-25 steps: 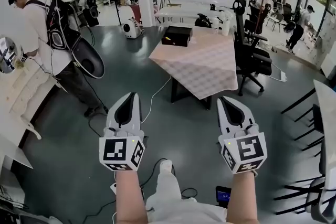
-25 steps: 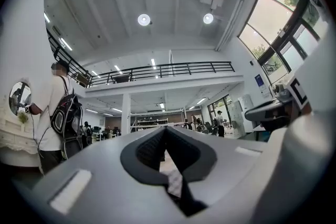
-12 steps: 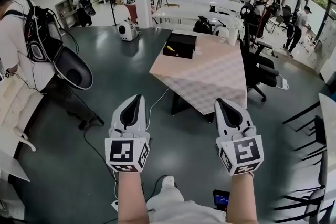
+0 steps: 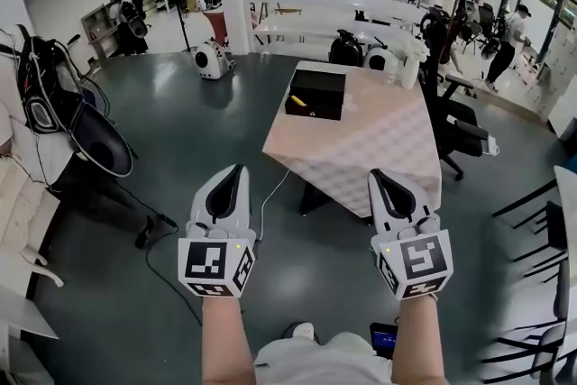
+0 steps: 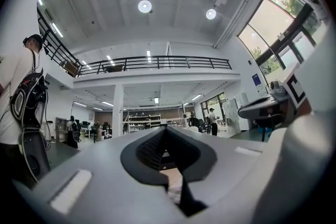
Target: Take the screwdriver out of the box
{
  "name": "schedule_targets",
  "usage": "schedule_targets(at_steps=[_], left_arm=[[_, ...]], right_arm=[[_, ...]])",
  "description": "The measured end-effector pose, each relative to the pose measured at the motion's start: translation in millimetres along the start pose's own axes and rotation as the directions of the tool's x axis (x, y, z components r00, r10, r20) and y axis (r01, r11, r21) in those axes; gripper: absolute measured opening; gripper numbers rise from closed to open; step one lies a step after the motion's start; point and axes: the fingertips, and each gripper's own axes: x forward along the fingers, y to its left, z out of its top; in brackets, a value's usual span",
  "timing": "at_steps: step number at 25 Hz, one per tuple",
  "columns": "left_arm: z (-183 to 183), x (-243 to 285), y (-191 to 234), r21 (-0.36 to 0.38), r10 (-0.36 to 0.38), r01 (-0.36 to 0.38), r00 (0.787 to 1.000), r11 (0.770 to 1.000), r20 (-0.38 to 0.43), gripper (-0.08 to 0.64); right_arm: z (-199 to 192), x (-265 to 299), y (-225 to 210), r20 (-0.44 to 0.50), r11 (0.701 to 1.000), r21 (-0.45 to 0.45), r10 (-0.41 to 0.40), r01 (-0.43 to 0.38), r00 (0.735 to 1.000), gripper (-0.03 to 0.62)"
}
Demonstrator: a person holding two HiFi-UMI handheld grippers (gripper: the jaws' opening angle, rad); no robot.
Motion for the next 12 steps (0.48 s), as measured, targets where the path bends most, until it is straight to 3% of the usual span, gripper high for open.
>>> schedule_targets(at_steps=[12], left_arm=[[-28,42,38,-0.049,0.033,-0.034,0.999,0.998,-0.019,0.008]], right_arm=[[-7,71,-8,0.004,0.999,-0.037,0.015,-0.015,1.0,0.005]])
